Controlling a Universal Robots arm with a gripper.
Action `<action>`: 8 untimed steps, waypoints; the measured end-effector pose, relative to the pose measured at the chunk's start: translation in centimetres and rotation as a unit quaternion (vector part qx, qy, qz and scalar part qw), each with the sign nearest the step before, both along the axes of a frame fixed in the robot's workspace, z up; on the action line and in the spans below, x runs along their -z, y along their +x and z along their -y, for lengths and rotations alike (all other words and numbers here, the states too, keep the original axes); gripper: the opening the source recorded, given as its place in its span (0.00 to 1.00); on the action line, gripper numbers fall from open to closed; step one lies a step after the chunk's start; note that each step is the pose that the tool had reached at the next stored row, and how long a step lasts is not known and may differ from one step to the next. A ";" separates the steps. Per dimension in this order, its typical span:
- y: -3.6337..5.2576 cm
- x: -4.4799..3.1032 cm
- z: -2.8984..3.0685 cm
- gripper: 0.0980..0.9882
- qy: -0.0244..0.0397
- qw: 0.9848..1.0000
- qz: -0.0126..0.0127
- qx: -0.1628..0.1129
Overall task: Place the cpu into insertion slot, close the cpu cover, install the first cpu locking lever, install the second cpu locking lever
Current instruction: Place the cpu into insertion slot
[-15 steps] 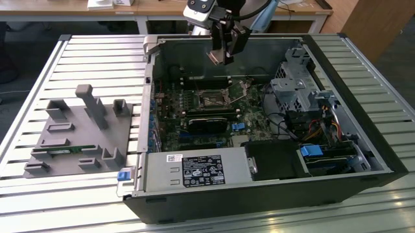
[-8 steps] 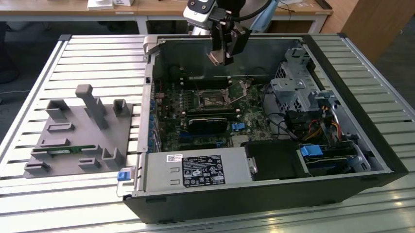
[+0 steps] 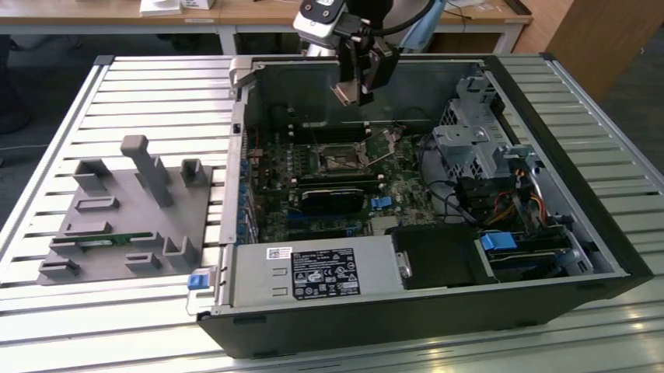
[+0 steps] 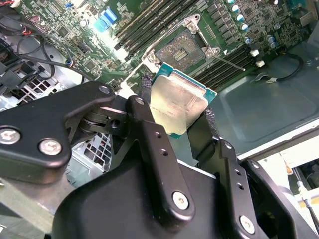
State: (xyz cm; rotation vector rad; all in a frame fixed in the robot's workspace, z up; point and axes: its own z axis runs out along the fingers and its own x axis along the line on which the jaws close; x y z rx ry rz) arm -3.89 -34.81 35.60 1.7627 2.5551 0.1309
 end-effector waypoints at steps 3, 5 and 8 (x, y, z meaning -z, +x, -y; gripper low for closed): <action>0.00 0.27 0.00 0.50 -0.001 1.000 0.000 0.000; -0.01 0.51 0.00 0.50 -0.002 1.000 0.000 0.002; -0.02 0.84 0.00 0.50 -0.002 1.000 0.000 0.026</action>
